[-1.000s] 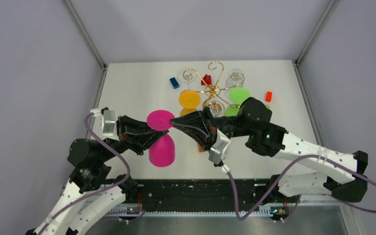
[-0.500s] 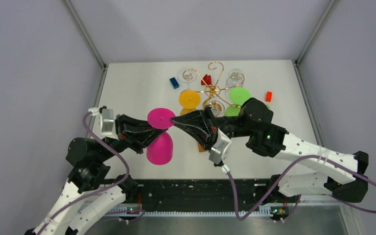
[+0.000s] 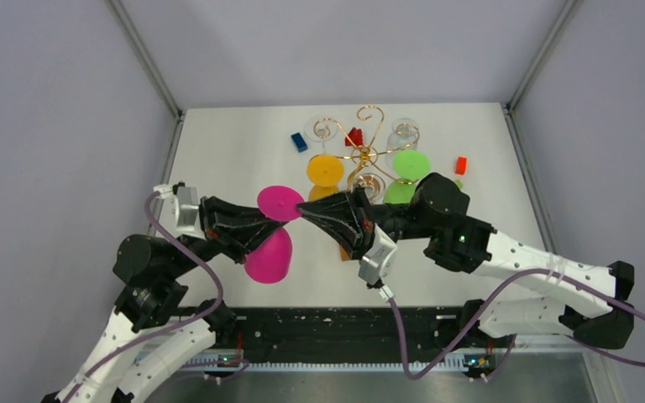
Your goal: Place the wine glass upside down on the wine glass rack
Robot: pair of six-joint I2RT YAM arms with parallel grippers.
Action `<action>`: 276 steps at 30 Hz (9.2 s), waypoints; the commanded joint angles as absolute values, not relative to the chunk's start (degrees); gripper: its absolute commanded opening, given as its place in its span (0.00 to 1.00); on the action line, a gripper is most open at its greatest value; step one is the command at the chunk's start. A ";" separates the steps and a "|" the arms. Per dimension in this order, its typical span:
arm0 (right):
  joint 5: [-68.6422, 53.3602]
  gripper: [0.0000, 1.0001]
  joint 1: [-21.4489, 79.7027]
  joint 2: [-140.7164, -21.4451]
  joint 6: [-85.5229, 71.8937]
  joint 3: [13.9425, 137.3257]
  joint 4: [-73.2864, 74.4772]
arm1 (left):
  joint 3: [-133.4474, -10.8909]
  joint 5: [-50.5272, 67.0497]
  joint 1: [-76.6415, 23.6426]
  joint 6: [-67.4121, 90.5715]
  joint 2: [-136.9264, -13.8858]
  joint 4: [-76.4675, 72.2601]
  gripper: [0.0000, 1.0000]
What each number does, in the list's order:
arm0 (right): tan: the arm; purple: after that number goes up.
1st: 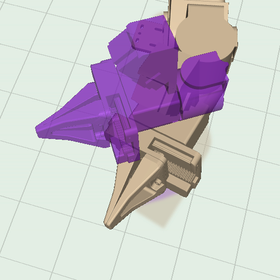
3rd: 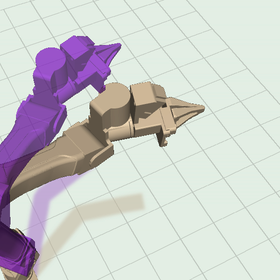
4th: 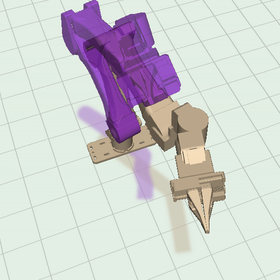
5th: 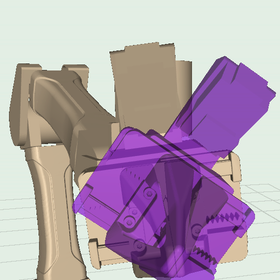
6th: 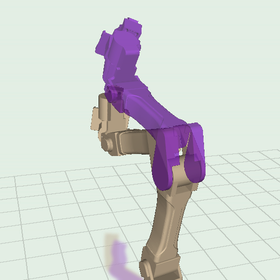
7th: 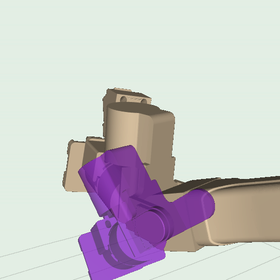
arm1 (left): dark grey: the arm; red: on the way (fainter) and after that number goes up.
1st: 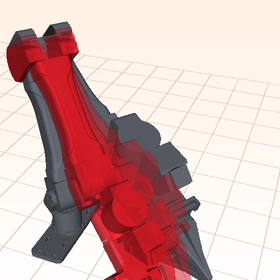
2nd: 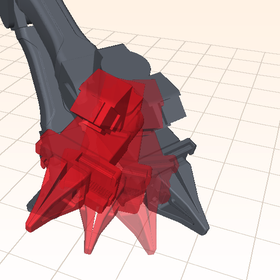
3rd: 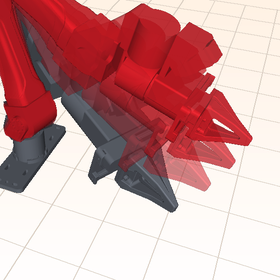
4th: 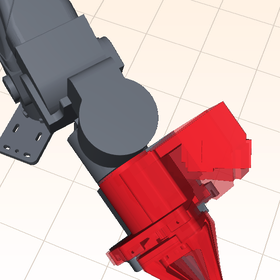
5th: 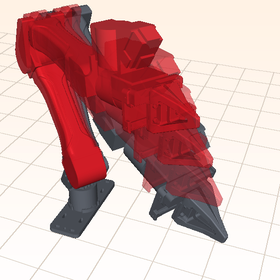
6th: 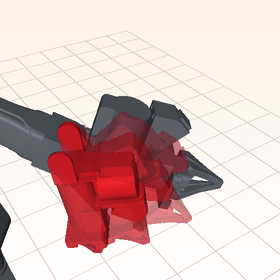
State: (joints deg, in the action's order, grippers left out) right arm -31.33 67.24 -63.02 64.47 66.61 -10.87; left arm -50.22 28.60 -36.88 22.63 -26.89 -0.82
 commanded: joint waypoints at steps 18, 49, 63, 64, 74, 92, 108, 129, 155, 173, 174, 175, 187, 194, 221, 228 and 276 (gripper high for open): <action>-7.52 0.64 68.02 -58.32 41.74 68.86 -16.28 | -55.73 21.16 -36.74 7.37 -25.99 4.29 0.00; -24.10 0.58 -30.33 -43.79 -51.12 39.79 -5.59 | -50.09 1.31 -36.58 -2.06 -29.21 0.88 0.00; -28.48 0.50 -30.27 -39.96 -44.14 33.93 -4.68 | -46.35 25.22 0.11 15.44 -45.05 -22.03 0.00; -28.22 0.50 -30.12 -39.52 -43.98 33.73 -4.89 | -45.51 26.74 2.52 17.40 -47.30 -25.57 0.00; -28.53 0.50 -28.42 -39.07 -42.81 32.59 -7.26 | -52.16 44.27 9.83 29.61 -71.17 -59.64 0.00; -30.15 0.51 -27.69 -38.67 -40.44 34.13 -5.63 | -79.59 60.80 3.01 38.66 -110.29 -92.80 0.00; -29.53 0.51 -26.37 -39.02 -38.41 34.53 -4.35 | -90.84 63.43 -5.06 42.09 -123.98 -92.79 0.00; -29.62 0.51 -25.67 -39.20 -37.76 34.64 -4.09 | -92.77 63.23 -10.38 48.83 -122.11 -92.80 0.00; -29.71 0.51 -25.27 -39.21 -37.53 34.54 -4.15 | -94.86 65.39 -14.14 51.74 -120.43 -92.81 0.00; -28.09 0.51 -25.18 -39.60 -37.50 35.62 -2.77 | -97.69 66.15 -14.88 52.12 -122.40 -92.81 0.00; -27.40 0.51 -25.11 -39.93 -37.84 36.21 -1.92 | -97.79 65.33 -14.36 52.21 -122.63 -92.81 0.00; -26.70 0.50 -25.08 -40.52 -38.04 37.07 -0.73 | -98.01 64.43 -13.80 52.32 -122.83 -92.81 0.00; -23.47 0.48 -19.81 -47.74 -33.43 50.33 8.01 | -92.17 59.71 -5.57 51.09 -119.32 -92.81 0.00; -20.31 0.48 -13.28 -51.48 -31.80 61.47 12.63 | -85.44 57.68 -2.62 50.12 -114.68 -92.80 0.00; -8.25 0.47 21.53 -104.26 -6.42 135.46 59.50 | -85.14 57.82 -1.74 50.45 -113.89 -92.81 0.00; -7.37 0.43 25.01 -105.64 -2.68 136.27 60.53 | -85.30 58.05 -1.69 50.52 -114.04 -92.80 0.00; -15.53 0.00 31.94 -109.86 13.41 134.02 60.31 | -85.96 59.63 -0.63 50.83 -115.15 -92.81 0.00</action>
State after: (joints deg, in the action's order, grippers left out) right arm -9.23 29.08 -109.21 8.03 133.25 59.16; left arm -84.40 59.13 -1.56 50.89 -115.77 -87.07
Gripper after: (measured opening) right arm 0.058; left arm 0.122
